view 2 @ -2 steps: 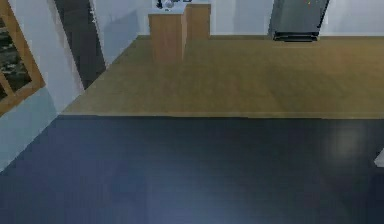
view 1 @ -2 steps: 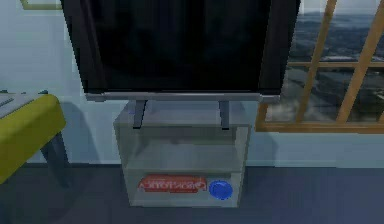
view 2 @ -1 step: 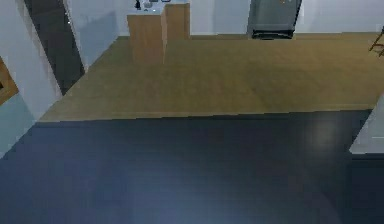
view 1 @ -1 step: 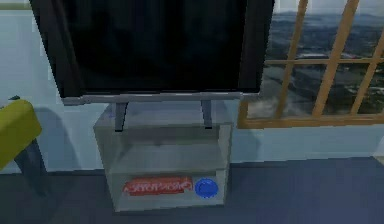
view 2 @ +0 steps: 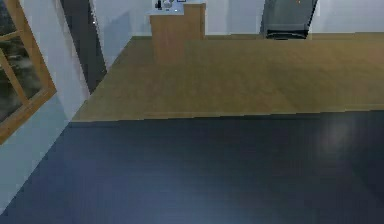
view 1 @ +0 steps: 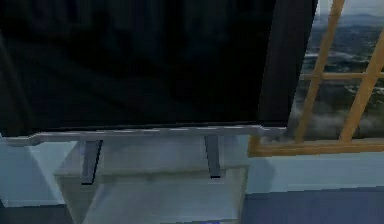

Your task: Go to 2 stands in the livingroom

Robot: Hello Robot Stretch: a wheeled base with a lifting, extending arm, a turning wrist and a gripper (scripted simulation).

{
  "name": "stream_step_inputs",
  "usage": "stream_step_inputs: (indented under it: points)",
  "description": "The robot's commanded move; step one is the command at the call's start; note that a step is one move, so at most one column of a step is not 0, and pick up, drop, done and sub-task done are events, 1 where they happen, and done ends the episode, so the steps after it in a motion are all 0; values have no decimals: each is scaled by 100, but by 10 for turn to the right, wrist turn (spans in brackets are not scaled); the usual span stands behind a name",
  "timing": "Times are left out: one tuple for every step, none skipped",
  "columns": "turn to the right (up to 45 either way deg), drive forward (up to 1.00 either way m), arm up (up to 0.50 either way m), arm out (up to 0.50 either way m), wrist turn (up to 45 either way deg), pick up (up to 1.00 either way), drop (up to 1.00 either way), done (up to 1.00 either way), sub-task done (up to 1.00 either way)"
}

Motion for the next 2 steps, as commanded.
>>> stream_step_inputs:
  points:
    - [-90,0,0,0,0,0,0,0,0]
    - [0,0,0,0,0,0,0,100,0]
